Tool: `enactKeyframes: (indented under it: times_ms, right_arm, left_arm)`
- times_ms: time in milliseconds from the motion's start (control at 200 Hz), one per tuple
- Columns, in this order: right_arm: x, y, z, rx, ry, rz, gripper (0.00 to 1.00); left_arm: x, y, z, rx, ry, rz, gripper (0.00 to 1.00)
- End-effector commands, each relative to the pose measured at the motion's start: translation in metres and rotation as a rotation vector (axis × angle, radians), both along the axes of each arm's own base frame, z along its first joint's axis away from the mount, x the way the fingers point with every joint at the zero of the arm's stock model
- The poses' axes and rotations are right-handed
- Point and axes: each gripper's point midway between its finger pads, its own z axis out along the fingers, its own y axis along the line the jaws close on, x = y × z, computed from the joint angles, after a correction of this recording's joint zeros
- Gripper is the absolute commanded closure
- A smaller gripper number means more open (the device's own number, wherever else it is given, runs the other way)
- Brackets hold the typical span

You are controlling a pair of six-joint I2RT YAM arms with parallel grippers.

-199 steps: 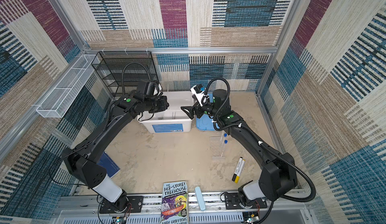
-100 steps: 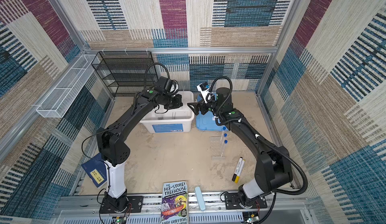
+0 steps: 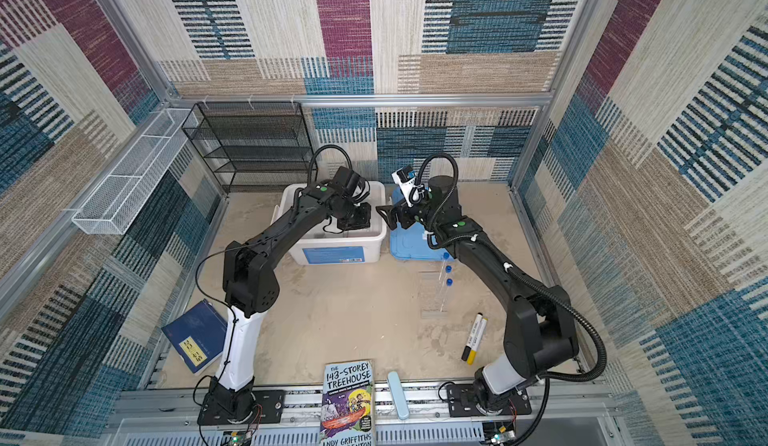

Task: Organize the chemistry lab equipment
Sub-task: 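Lower the second pipette into the white bin with the left gripper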

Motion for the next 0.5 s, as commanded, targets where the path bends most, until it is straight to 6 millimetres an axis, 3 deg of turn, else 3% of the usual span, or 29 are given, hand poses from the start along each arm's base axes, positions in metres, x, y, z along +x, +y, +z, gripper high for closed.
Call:
enactKeyframes:
  times_ms: [0,496]
  right_arm:
    - [0.002,0.000,0.000,-0.004,-0.016,-0.006,0.01]
    - [0.000,-0.003,-0.003,-0.020,-0.024,-0.010,0.01]
  left_arm:
    - [0.000,-0.003,-0.007,-0.006,0.024,-0.001,0.92]
    - [0.008,-0.017,-0.047,-0.030,0.092,0.002,0.92]
